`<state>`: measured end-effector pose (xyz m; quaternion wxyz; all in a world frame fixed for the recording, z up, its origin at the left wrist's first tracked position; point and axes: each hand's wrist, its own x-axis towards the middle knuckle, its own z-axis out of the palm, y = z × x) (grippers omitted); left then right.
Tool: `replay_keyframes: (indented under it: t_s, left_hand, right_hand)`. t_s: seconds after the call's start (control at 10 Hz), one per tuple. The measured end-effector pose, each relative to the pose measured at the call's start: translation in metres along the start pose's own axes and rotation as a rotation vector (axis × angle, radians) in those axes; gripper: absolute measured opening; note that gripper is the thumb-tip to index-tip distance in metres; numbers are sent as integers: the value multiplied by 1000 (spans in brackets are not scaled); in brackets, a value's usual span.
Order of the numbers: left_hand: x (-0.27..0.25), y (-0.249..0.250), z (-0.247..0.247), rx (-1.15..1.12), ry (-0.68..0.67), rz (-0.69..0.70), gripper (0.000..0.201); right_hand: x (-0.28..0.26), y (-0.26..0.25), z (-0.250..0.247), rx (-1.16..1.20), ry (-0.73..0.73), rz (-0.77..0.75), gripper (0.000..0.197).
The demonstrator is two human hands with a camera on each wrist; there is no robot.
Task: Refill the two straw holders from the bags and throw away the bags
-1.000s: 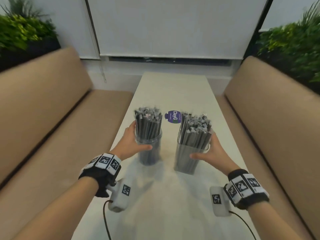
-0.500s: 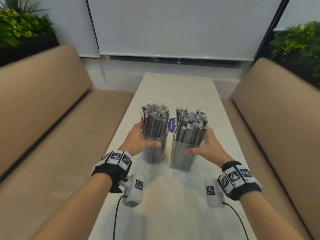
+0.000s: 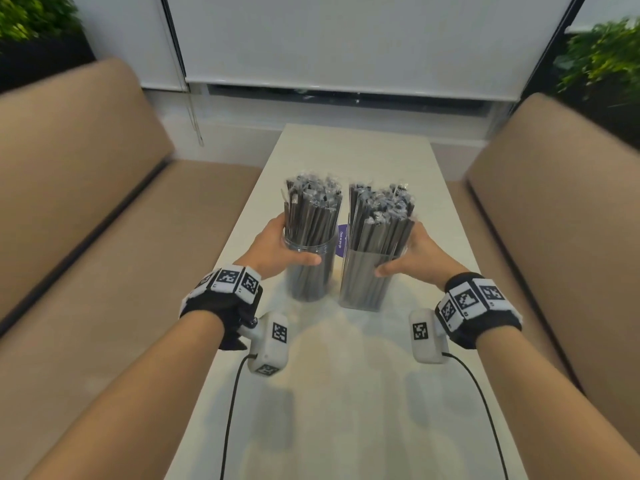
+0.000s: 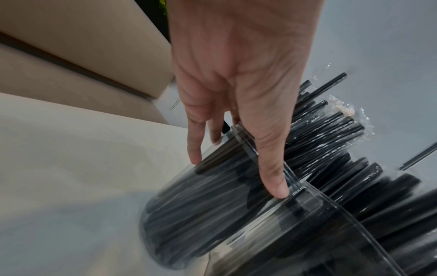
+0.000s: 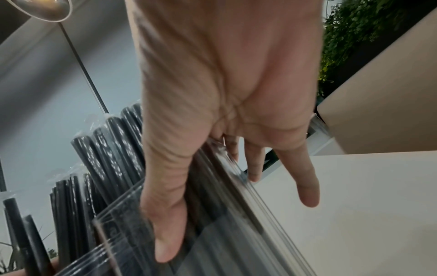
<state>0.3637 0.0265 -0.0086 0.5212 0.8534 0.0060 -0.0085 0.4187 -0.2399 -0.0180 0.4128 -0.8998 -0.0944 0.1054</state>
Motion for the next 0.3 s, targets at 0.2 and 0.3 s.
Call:
replay_keyframes:
  t_s: [0.2, 0.3]
  left_hand:
    - [-6, -6, 2, 87, -22, 42, 110]
    - [-25, -13, -6, 107, 6, -56, 124]
  right_hand:
    - [-1, -5, -5, -46, -81, 6, 138]
    - [-13, 0, -9, -28, -57, 19, 148]
